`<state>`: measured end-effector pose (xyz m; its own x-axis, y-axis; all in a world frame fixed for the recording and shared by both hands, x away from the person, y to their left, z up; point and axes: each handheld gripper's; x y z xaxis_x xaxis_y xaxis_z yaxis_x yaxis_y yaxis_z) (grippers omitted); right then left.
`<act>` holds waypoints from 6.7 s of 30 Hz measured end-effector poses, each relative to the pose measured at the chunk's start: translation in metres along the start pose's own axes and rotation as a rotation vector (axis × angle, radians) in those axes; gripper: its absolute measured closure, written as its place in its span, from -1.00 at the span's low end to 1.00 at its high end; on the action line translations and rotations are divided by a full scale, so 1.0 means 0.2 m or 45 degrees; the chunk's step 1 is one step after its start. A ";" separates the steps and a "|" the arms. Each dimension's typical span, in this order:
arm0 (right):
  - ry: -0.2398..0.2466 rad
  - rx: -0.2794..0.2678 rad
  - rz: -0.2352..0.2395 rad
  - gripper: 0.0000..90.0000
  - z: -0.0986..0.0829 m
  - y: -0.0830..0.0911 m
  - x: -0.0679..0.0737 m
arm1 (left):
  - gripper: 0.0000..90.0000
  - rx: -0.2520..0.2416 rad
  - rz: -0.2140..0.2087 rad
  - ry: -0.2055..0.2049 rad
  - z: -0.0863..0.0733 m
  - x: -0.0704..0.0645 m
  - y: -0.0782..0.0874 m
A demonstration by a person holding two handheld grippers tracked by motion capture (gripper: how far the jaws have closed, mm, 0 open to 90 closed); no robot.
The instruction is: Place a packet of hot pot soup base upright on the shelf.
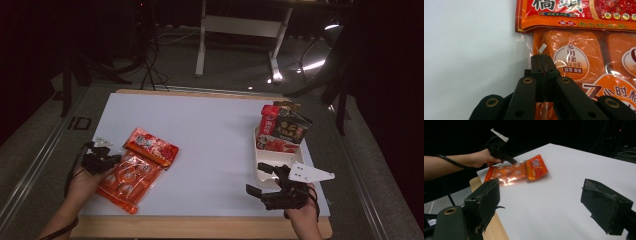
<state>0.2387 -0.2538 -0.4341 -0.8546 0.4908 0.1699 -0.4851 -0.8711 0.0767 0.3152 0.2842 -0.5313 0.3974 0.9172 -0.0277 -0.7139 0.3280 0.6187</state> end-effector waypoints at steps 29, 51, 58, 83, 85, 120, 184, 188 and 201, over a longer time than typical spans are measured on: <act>-0.002 0.013 0.014 -0.65 0.00 -0.01 0.01 | 1.00 0.037 -0.177 -0.173 -0.13 -0.01 0.15; -0.003 0.018 0.020 -0.65 -0.01 -0.02 0.01 | 1.00 0.006 -0.350 -0.190 -0.11 -0.30 0.10; -0.003 0.021 0.021 -0.65 -0.01 -0.02 0.01 | 1.00 0.015 -0.381 -0.222 -0.08 -0.42 0.06; -0.010 0.023 0.023 -0.65 -0.02 -0.01 0.01 | 0.99 -0.013 -0.448 -0.236 0.01 -0.64 -0.06; -0.014 0.023 0.022 -0.65 -0.02 -0.01 0.01 | 0.99 -0.022 -0.424 -0.229 0.02 -0.62 -0.07; -0.009 0.019 0.013 -0.65 -0.02 0.02 0.01 | 1.00 -0.045 -0.451 -0.354 0.14 -0.88 -0.22; 0.250 0.051 -0.060 -0.69 -0.02 0.00 0.07 | -0.21 -0.142 -0.456 0.011 0.29 -0.58 -0.28; 0.200 0.061 -0.079 -0.70 -0.02 0.00 0.08 | -0.28 -0.163 -0.435 0.041 0.31 -0.54 -0.32; 0.201 0.108 -0.079 -0.77 -0.04 -0.03 0.11 | -0.28 -0.108 -0.407 0.075 0.32 -0.53 -0.52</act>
<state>0.2218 -0.2373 -0.4396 -0.8451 0.5345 0.0062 -0.5262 -0.8340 0.1660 0.3839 0.1381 -0.5425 0.5770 0.7754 -0.2565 -0.6048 0.6167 0.5038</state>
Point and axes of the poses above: each handheld gripper's, and its own axes: y roughly backward along the jaws, z roughly out of its top, x roughly to its left, and after that the axes turned 13 degrees about -x, right-handed
